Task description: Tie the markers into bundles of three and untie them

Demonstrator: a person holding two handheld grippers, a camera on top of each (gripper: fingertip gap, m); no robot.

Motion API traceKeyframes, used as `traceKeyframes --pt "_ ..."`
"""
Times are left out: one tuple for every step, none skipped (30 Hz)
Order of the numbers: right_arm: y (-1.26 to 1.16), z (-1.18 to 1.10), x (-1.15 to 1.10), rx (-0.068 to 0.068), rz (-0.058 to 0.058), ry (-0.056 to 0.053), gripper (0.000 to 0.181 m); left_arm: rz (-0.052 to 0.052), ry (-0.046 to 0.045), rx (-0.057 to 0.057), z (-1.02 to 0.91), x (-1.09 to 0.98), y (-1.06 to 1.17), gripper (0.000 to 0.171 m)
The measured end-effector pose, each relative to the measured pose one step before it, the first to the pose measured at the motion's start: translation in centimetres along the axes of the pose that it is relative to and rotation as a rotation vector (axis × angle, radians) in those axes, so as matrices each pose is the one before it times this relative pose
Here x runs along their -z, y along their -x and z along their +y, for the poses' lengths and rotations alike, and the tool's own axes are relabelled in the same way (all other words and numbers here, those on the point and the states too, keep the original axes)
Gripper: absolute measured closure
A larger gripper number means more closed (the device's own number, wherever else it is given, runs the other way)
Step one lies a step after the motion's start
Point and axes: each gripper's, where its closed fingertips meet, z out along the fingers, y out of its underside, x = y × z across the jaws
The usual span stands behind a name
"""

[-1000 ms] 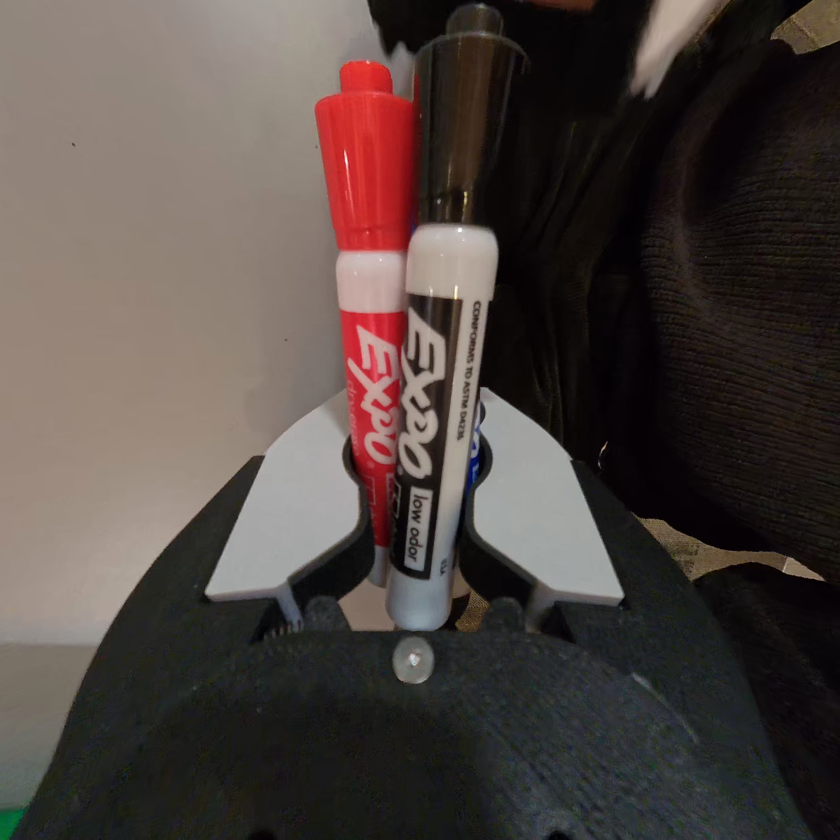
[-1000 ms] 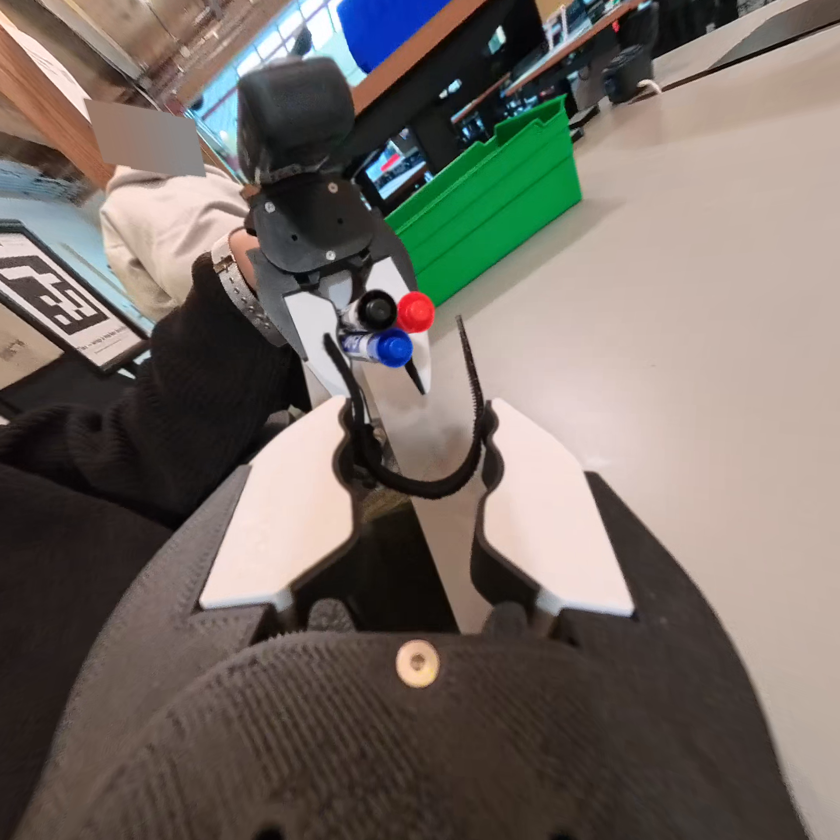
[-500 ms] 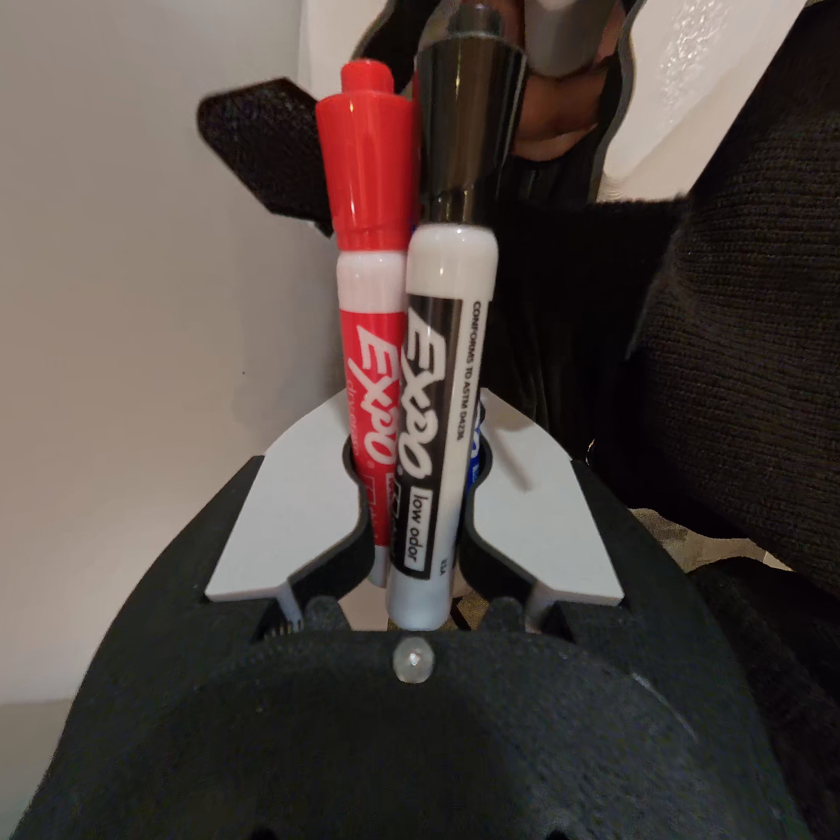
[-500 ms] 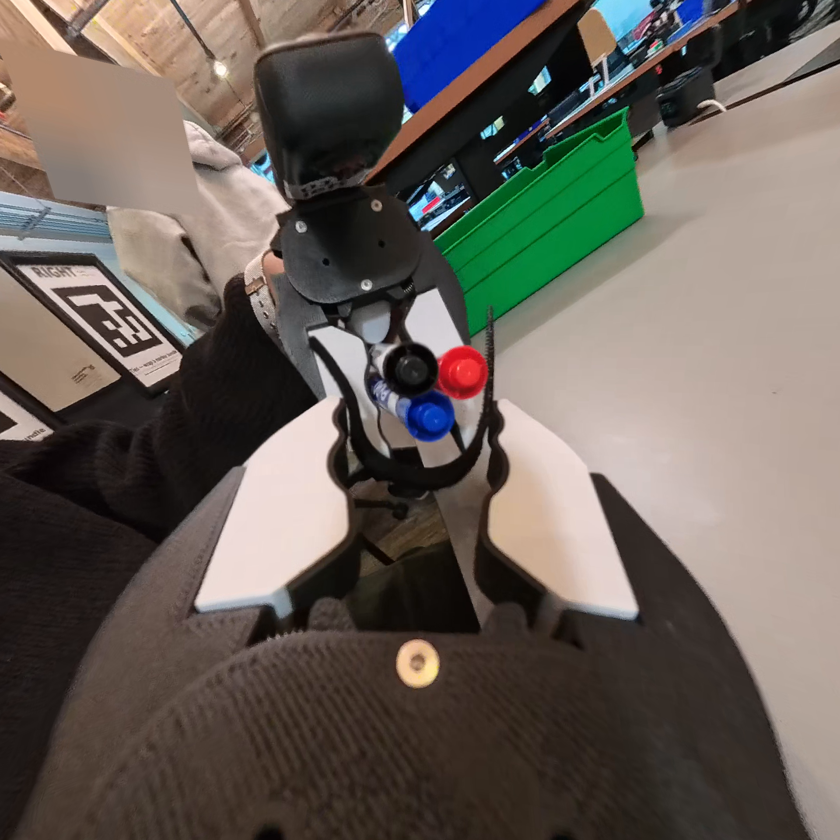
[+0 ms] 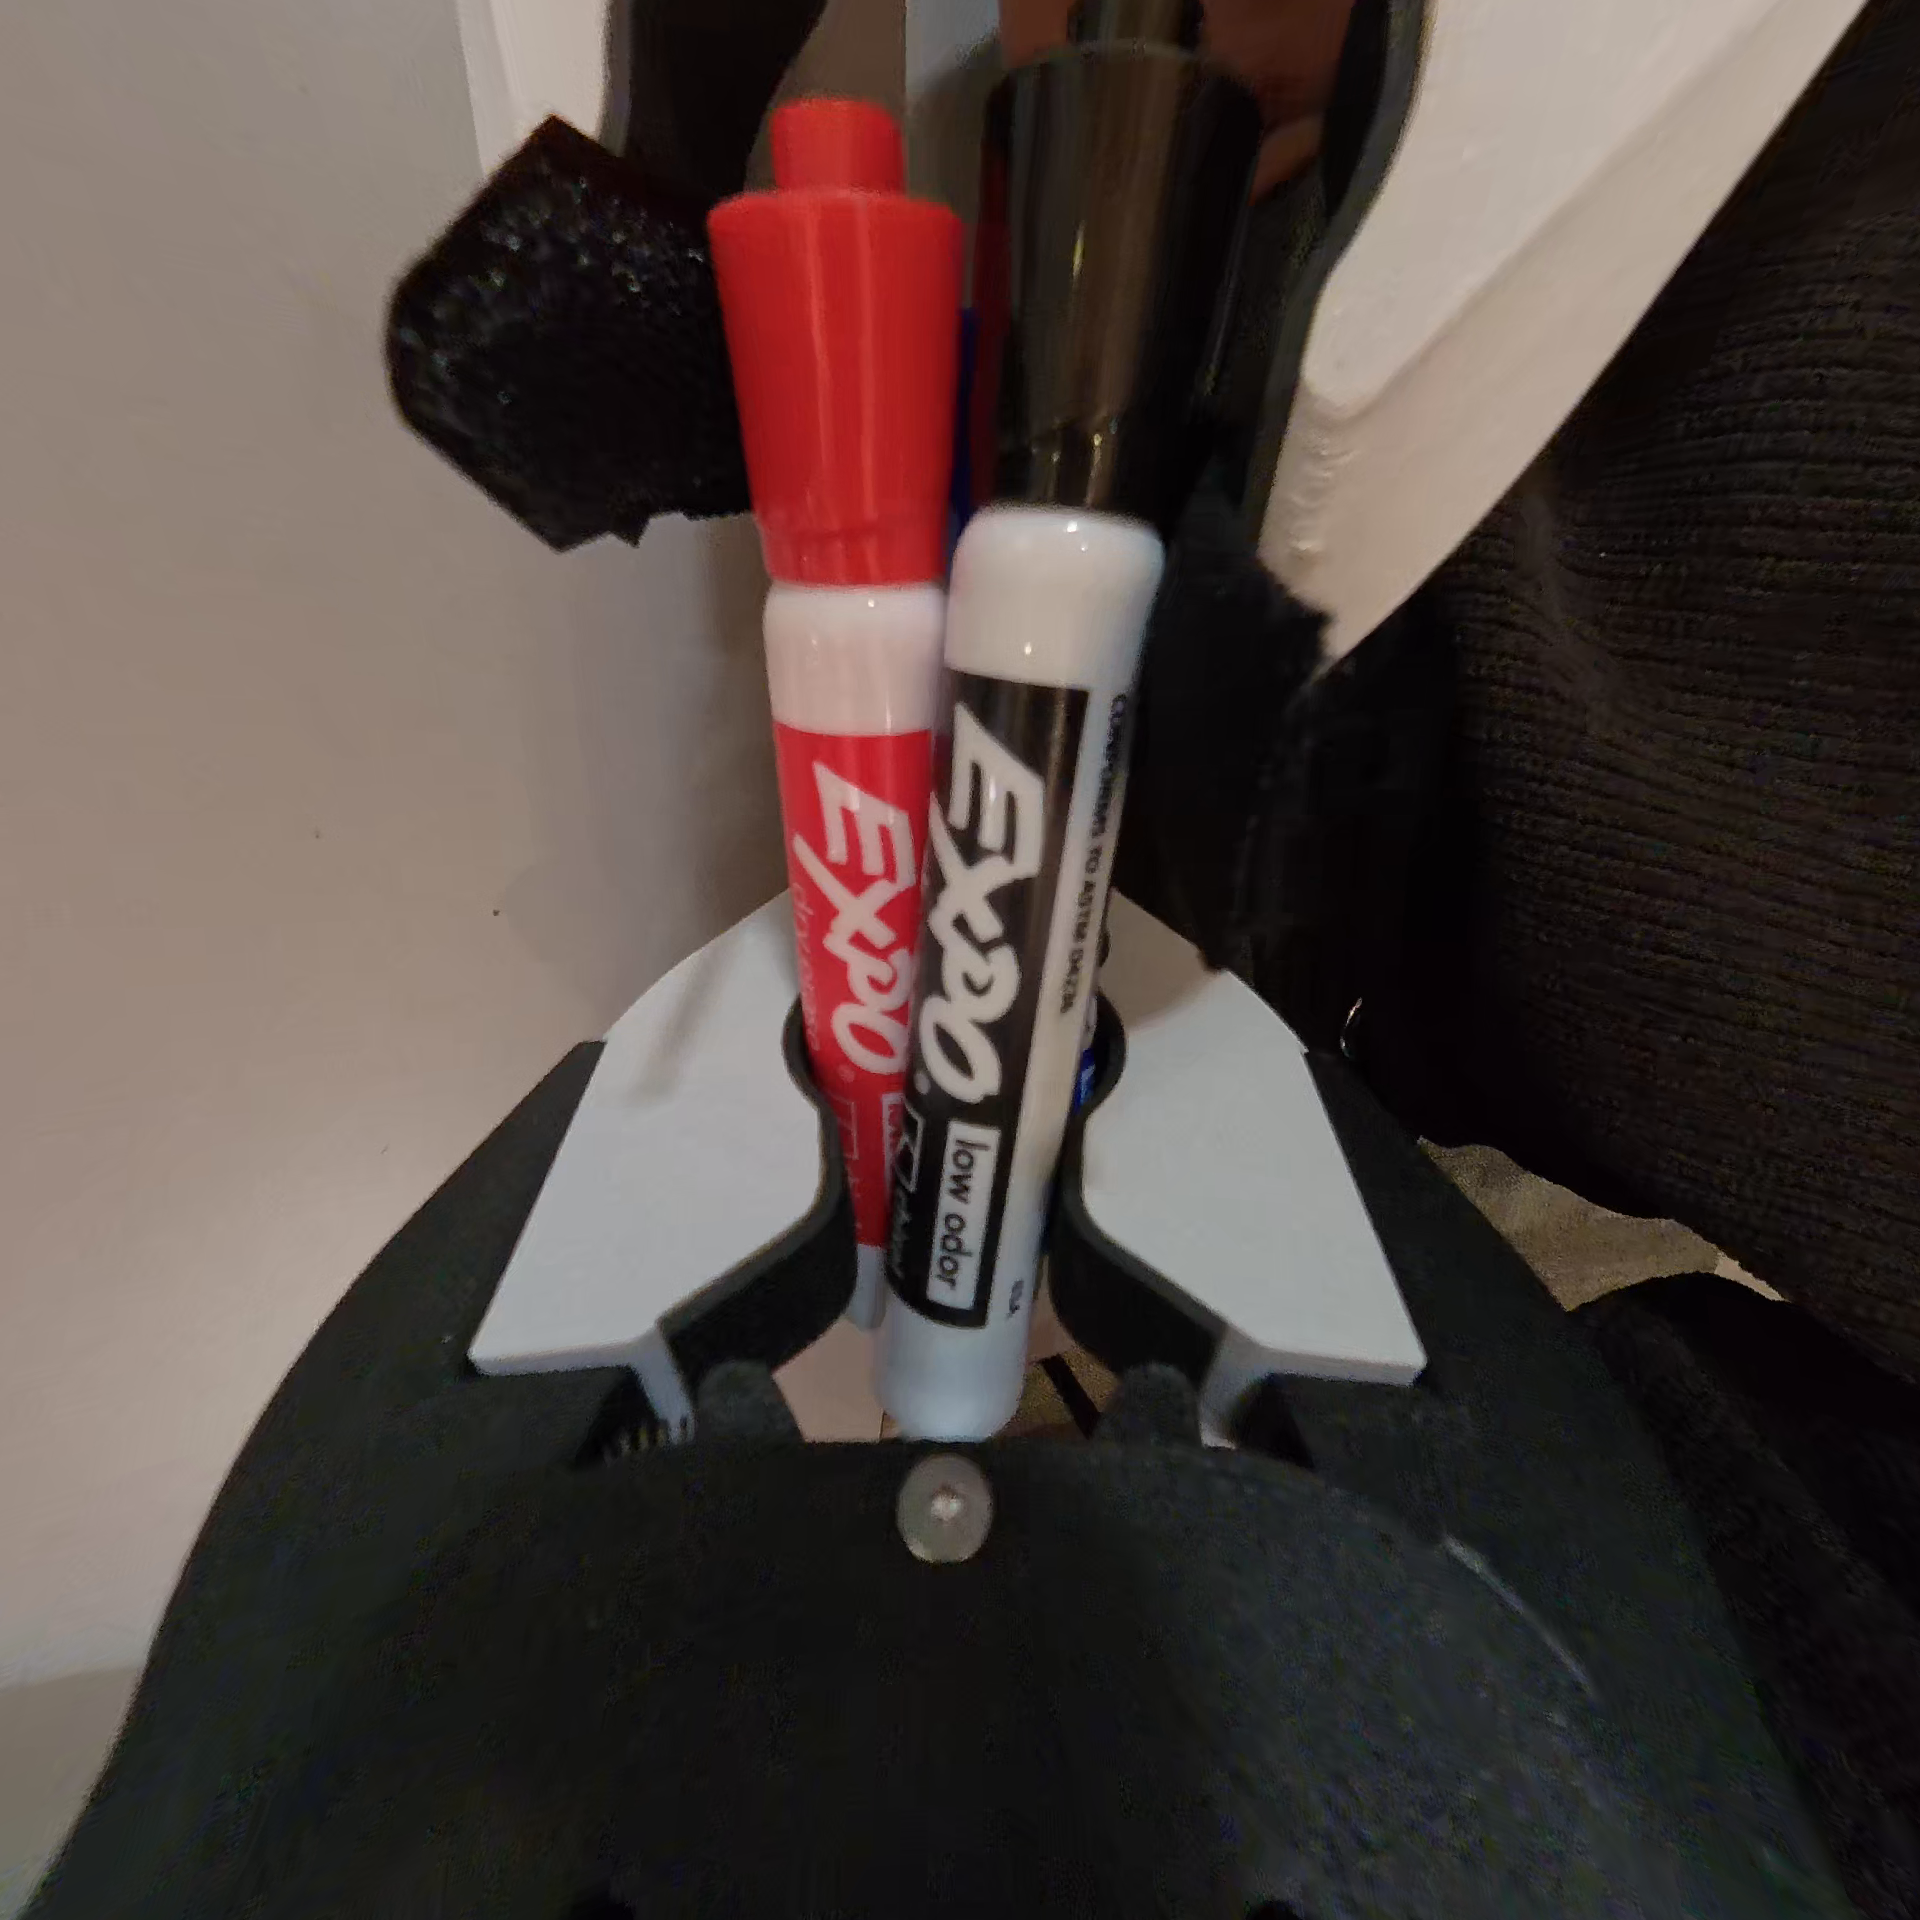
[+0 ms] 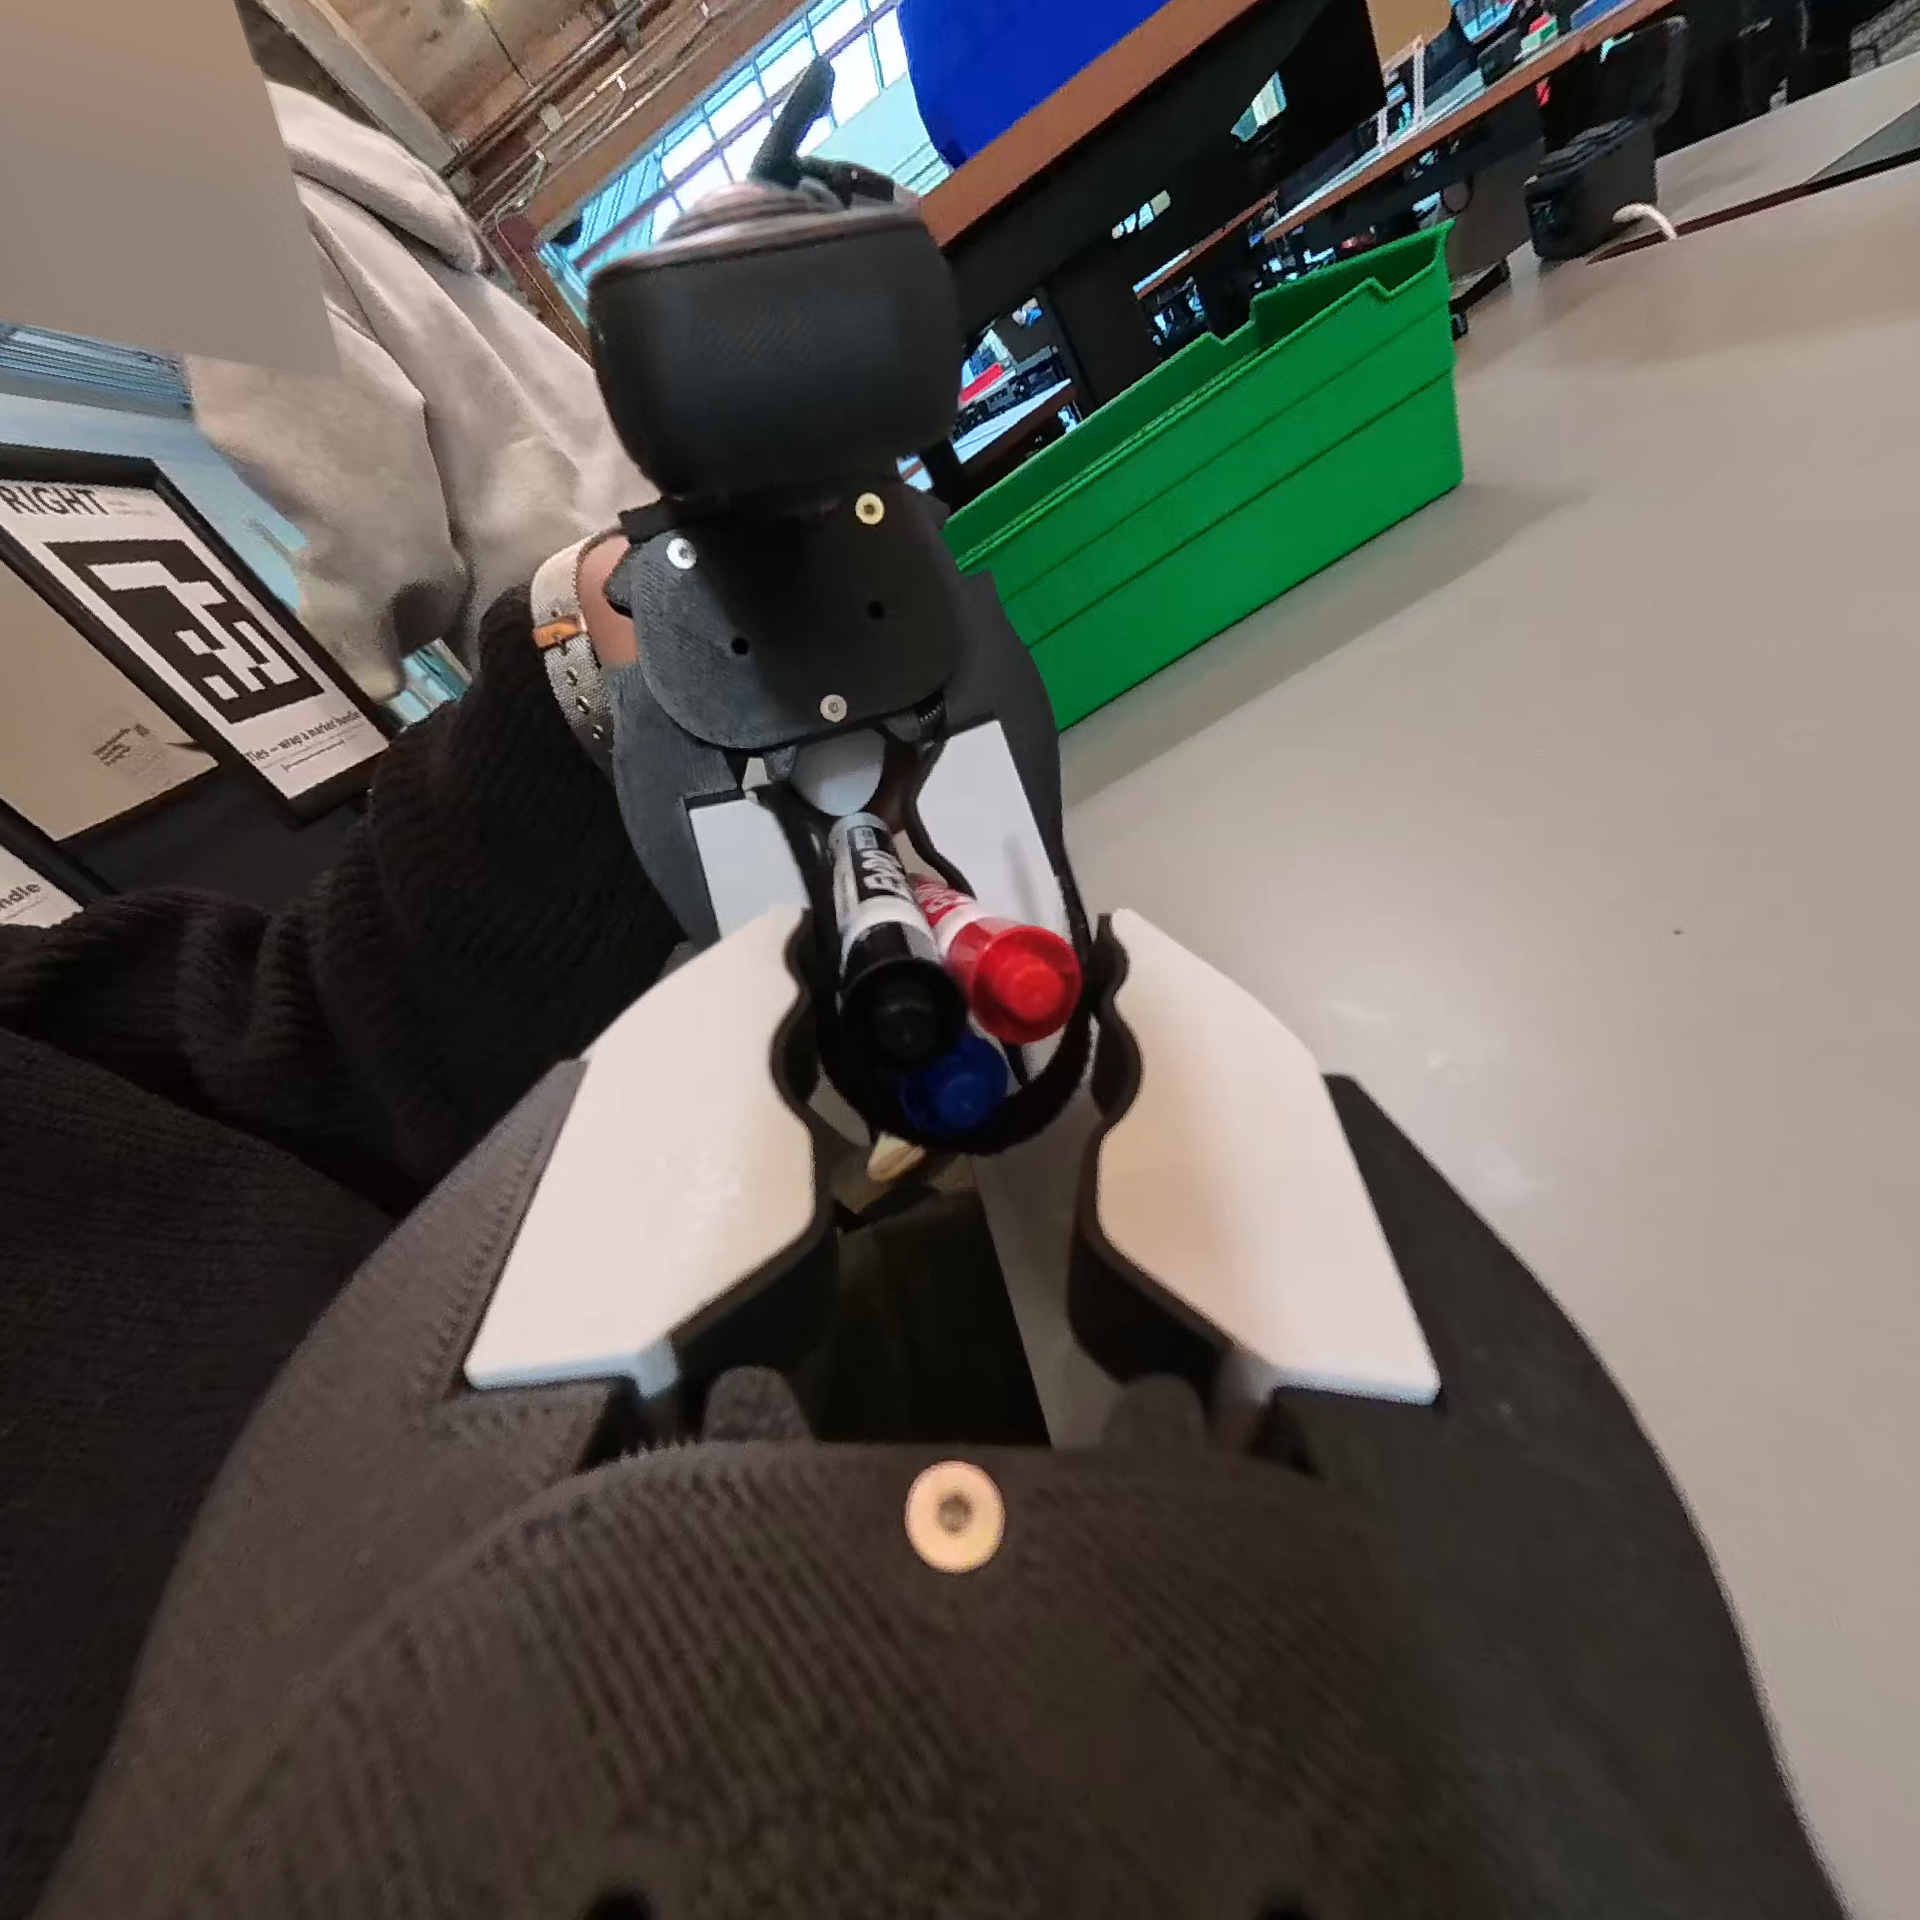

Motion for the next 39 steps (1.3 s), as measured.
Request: traceKeyframes --pt "-0.083 0.069 0.022 -0.0062 0.0019 0.0067 0.131 -0.0013 0.00616 0.0014 0.035 -0.096 0.019 0.127" --pt "-0.055 0.045 0.022 -0.0064 -0.0003 0.0059 0.132 0.0009 0.00487 0.0001 0.019 -0.100 -0.017 0.127" --pt "-0.065 0.061 0.029 -0.0064 0.0015 0.0066 0.132 -0.0032 0.00477 0.0014 0.024 -0.097 0.059 0.127" --pt "-0.065 0.065 0.021 -0.0079 0.0015 0.0067 0.132 -0.0006 0.00489 0.0010 0.045 -0.082 0.022 0.127" --pt "-0.034 0.083 0.000 -0.0073 0.0000 0.0075 0.132 -0.0013 0.00568 0.0006 0.043 -0.076 0.015 0.127" --pt "-0.037 0.104 0.004 -0.0069 0.0004 0.0088 0.132 -0.0051 0.00561 0.0000 0.053 -0.063 0.067 0.127" --pt "-0.025 0.099 0.004 -0.0069 0.0009 0.0085 0.132 -0.0045 0.00535 -0.0015 0.039 -0.058 0.035 0.127" --pt "-0.026 0.082 0.021 -0.0084 0.0003 0.0082 0.132 -0.0011 0.00348 -0.0004 0.018 -0.050 0.008 0.127" --pt "-0.055 0.061 0.027 -0.0093 0.0020 0.0073 0.132 -0.0019 0.00307 0.0028 0.004 -0.045 0.021 0.127" --pt "-0.083 0.021 0.046 -0.0070 0.0048 0.0045 0.132 -0.0048 0.00529 0.0031 0.032 -0.066 0.075 0.127" --pt "-0.086 0.011 0.031 -0.0029 0.0056 0.0037 0.131 -0.0041 0.00825 0.0024 0.082 -0.071 0.050 0.127" --pt "-0.123 0.045 0.017 -0.0014 0.0075 0.0068 0.131 -0.0059 0.01014 0.0049 0.107 -0.081 0.078 0.127" --pt "-0.102 0.069 0.010 -0.0009 0.0076 0.0073 0.131 -0.0069 0.00945 0.0028 0.101 -0.067 0.094 0.127" --pt "-0.068 0.047 0.010 0.0002 0.0064 0.0049 0.130 -0.0032 0.00688 0.0017 0.081 -0.067 0.038 0.127" --pt "-0.058 0.070 -0.002 -0.0005 0.0052 0.0056 0.131 -0.0017 0.00395 0.0009 0.031 -0.047 0.023 0.127" --pt "-0.025 0.096 -0.014 -0.0018 0.0014 0.0074 0.131 -0.0024 0.00503 -0.0009 0.062 -0.047 0.015 0.127" --pt "-0.026 0.073 -0.004 -0.0028 0.0015 0.0069 0.131 -0.0038 0.00442 0.0014 0.047 -0.022 0.043 0.127" --pt "-0.041 0.057 0.001 -0.0021 0.0022 0.0056 0.131 -0.0024 0.00488 0.0023 0.047 -0.037 0.030 0.127" --pt "-0.007 0.024 0.000 0.0028 0.0016 0.0031 0.131 -0.0040 0.00446 0.0000 0.018 -0.025 0.024 0.127" --pt "-0.008 0.032 0.010 0.0075 0.0040 0.0040 0.131 -0.0049 0.00590 0.0009 0.034 -0.027 0.025 0.127" --pt "-0.041 0.062 0.012 0.0093 0.0066 0.0067 0.131 -0.0038 0.00850 0.0020 0.065 -0.055 0.022 0.127" --pt "-0.017 0.033 0.015 0.0104 0.0055 0.0055 0.131 -0.0033 0.00598 0.0006 0.037 -0.054 0.014 0.127" --pt "0.013 0.020 0.016 0.0080 0.0038 0.0038 0.131 -0.0018 0.00457 -0.0004 0.004 -0.058 -0.006 0.127" --pt "0.016 0.026 0.016 0.0039 0.0022 0.0041 0.131 -0.0007 0.00412 -0.0014 0.015 -0.061 -0.022 0.127" --pt "0.041 0.009 0.027 0.0037 -0.0004 0.0019 0.131 0.0000 0.00285 -0.0006 -0.002 -0.054 -0.018 0.127" --pt "0.022 -0.040 0.036 0.0041 0.0000 -0.0008 0.131 -0.0001 0.00092 0.0004 -0.025 -0.030 -0.003 0.127" --pt "0.021 -0.029 0.027 0.0036 0.0004 -0.0008 0.131 0.0000 0.00137 0.0006 -0.011 -0.027 -0.010 0.127" --pt "0.012 -0.005 0.024 0.0037 0.0000 0.0011 0.132 -0.0006 0.00217 0.0000 -0.005 -0.024 -0.007 0.127" --pt "0.025 0.026 0.032 0.0051 -0.0004 0.0036 0.132 -0.0022 0.00158 -0.0012 -0.002 -0.013 -0.001 0.127" --pt "0.033 0.050 0.031 0.0091 0.0002 0.0054 0.132 -0.0002 0.00163 -0.0005 -0.005 -0.019 -0.017 0.127" --pt "-0.001 0.074 0.038 0.0135 0.0031 0.0066 0.131 -0.0008 0.00359 0.0013 0.024 -0.033 -0.012 0.127" --pt "-0.024 0.088 0.030 0.0160 0.0055 0.0078 0.131 -0.0019 0.00355 0.0014 0.016 -0.036 0.030 0.127" --pt "0.006 0.131 0.015 0.0173 0.0050 0.0116 0.131 0.0008 0.00344 -0.0006 0.014 -0.059 -0.031 0.127" --pt "-0.001 0.153 -0.014 0.0186 0.0059 0.0140 0.130 -0.0001 0.00298 -0.0006 0.007 -0.053 -0.022 0.127" --pt "-0.001 0.127 -0.010 0.0176 0.0067 0.0108 0.130 0.0009 0.00276 -0.0007 0.000 -0.060 -0.018 0.127" --pt "-0.012 0.081 -0.016 0.0149 0.0070 0.0074 0.130 -0.0014 0.00206 -0.0002 -0.010 -0.040 0.023 0.127" --pt "-0.029 0.117 -0.027 0.0127 0.0078 0.0082 0.130 -0.0005 0.00291 0.0010 0.014 -0.022 0.004 0.127" --pt "-0.026 0.132 -0.036 0.0127 0.0065 0.0086 0.129 -0.0009 0.00141 0.0004 0.009 -0.005 -0.005 0.127" --pt "-0.020 0.121 -0.037 0.0113 0.0055 0.0065 0.129 -0.0022 0.00117 0.0005 0.015 0.008 0.026 0.127"
